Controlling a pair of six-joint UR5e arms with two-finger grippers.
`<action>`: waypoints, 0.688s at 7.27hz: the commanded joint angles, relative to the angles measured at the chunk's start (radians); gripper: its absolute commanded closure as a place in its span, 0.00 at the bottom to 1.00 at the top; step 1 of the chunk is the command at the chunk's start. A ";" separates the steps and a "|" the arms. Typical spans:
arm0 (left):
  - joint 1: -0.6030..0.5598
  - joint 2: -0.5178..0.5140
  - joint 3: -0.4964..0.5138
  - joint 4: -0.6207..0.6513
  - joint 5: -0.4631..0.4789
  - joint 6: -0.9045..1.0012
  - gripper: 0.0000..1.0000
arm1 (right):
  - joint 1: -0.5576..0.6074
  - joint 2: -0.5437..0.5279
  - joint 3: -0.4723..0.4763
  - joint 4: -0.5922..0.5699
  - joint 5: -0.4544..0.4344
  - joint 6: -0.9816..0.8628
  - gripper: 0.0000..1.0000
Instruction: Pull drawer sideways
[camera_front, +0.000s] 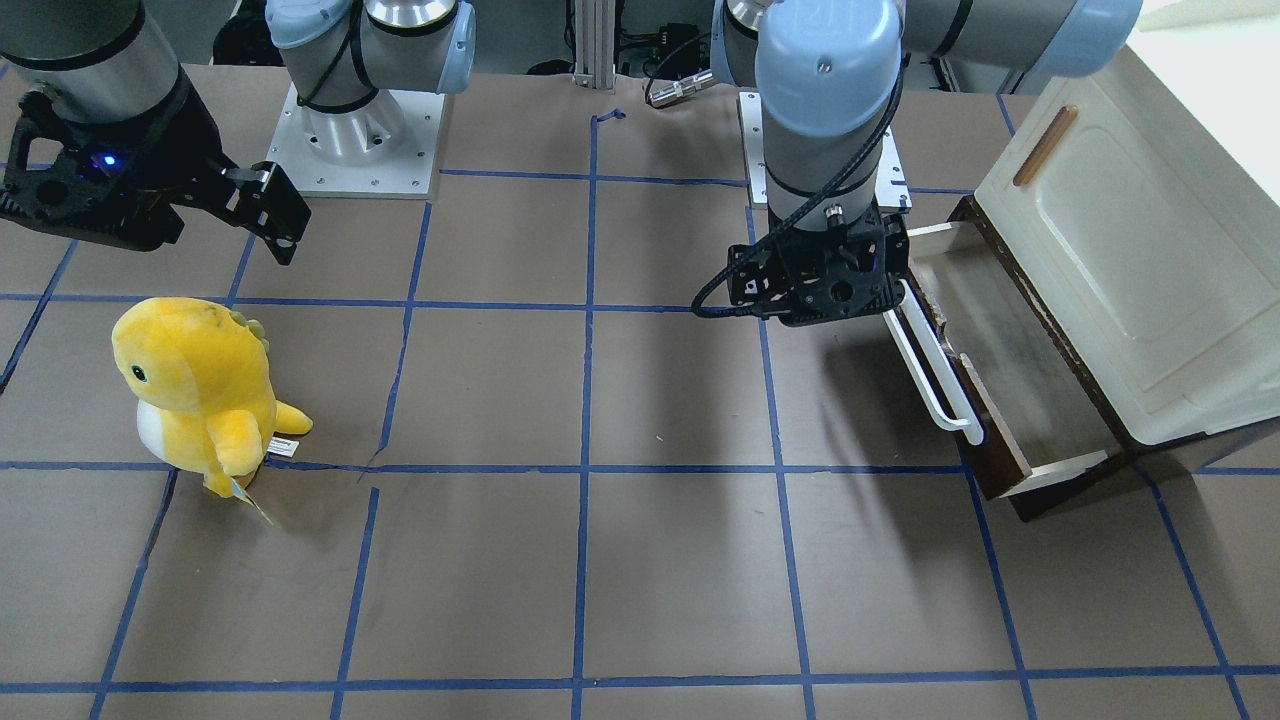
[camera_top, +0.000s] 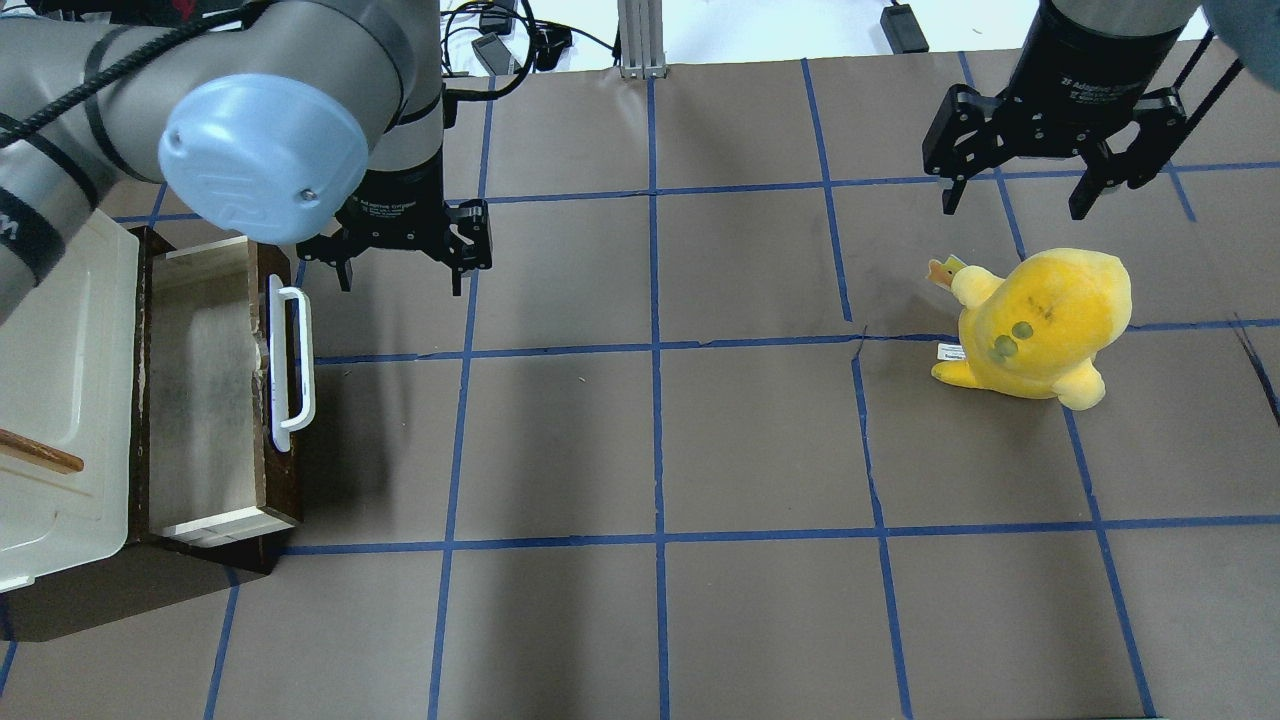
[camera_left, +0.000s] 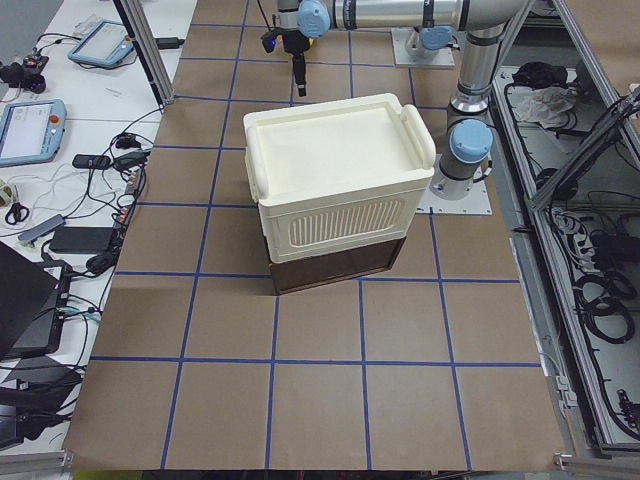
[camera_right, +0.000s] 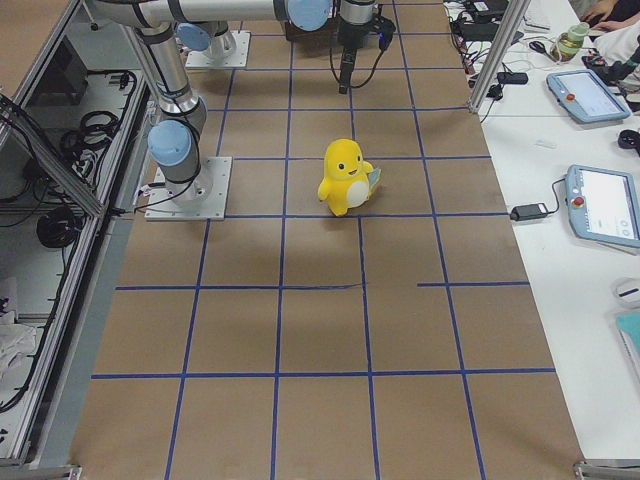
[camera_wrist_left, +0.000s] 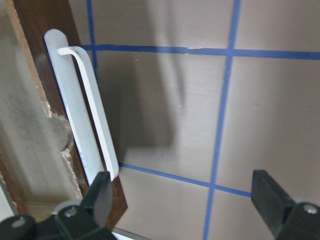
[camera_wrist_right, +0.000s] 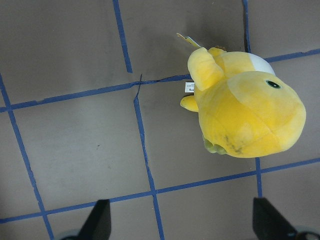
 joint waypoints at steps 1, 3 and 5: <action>0.036 0.072 0.007 -0.001 -0.111 0.040 0.00 | 0.000 0.000 0.000 0.000 0.000 0.000 0.00; 0.063 0.093 0.008 0.002 -0.169 0.061 0.00 | 0.000 0.000 0.000 0.000 0.000 0.000 0.00; 0.070 0.096 0.008 0.002 -0.162 0.063 0.00 | -0.001 0.000 0.000 0.000 0.000 0.000 0.00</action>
